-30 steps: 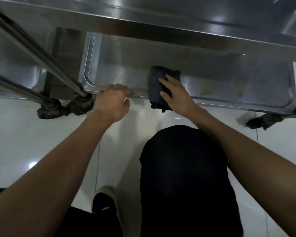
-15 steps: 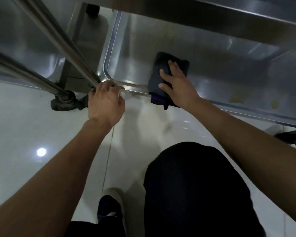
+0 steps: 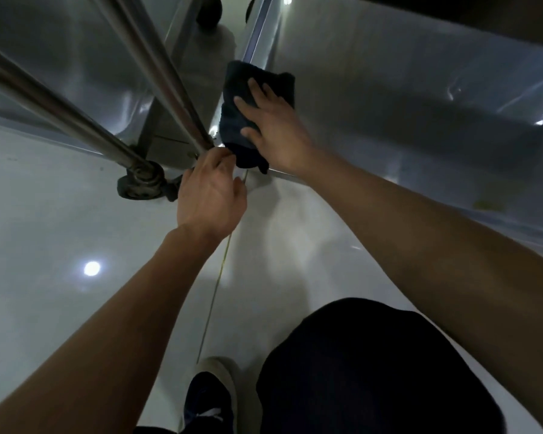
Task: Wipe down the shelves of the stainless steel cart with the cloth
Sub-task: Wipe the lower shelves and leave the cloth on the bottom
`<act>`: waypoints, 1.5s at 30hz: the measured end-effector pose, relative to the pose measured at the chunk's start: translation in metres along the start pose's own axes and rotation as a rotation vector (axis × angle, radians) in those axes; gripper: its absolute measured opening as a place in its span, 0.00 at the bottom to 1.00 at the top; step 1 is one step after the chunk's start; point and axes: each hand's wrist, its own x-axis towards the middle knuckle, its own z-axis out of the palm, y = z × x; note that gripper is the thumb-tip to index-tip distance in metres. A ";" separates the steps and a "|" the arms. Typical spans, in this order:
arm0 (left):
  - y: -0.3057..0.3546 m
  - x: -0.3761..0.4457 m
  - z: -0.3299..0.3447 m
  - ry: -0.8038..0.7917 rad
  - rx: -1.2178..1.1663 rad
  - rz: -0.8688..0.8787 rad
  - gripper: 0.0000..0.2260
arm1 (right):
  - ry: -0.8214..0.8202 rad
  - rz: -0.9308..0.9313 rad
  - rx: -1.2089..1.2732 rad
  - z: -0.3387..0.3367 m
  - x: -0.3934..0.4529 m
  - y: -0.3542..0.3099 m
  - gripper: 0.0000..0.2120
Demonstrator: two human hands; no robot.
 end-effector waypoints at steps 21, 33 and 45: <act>0.209 0.016 0.072 -0.098 -0.143 0.387 0.15 | 0.316 0.500 0.164 -0.036 -0.237 0.193 0.23; 0.237 0.010 0.093 -0.130 0.002 0.437 0.17 | 0.379 0.685 0.121 -0.050 -0.299 0.234 0.24; 0.152 0.038 0.068 -0.049 -0.057 0.345 0.14 | 0.342 0.518 0.086 -0.027 -0.203 0.184 0.23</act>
